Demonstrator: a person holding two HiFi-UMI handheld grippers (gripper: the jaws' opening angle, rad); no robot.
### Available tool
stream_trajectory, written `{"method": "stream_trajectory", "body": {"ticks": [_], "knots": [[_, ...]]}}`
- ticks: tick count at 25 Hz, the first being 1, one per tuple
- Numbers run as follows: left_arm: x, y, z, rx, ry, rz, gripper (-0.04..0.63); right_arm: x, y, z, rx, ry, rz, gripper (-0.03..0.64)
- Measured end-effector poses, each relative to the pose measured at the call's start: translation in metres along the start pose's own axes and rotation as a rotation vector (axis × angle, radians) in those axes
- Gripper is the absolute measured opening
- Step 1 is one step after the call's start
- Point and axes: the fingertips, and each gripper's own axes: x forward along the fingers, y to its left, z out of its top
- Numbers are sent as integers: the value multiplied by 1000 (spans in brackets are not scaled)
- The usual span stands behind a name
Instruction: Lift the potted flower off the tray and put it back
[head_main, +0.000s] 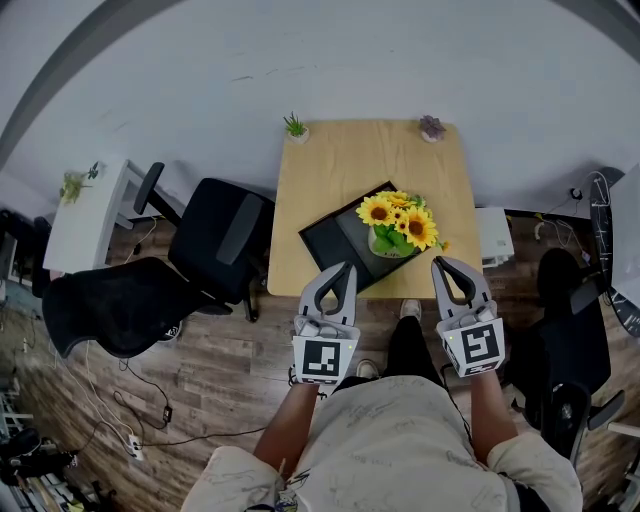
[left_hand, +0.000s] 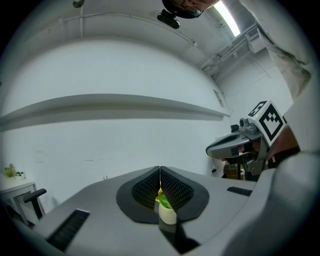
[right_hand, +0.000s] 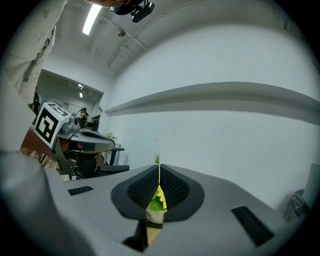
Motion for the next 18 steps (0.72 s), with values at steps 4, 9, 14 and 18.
{"method": "stream_trajectory", "body": {"ticks": [4, 9, 14, 18], "knots": [[-1, -5, -1, 14, 13, -16, 6, 3, 2, -2, 5, 13, 13, 23], [-2, -1, -8, -17, 37, -3, 6, 10, 6, -1, 19, 1, 10, 23], [-1, 2, -7, 5, 21, -1, 6, 11, 3, 1, 19, -10, 4, 23], [-2, 5, -7, -5, 19, 6, 6, 10, 2, 4, 21, -22, 0, 23]]}}
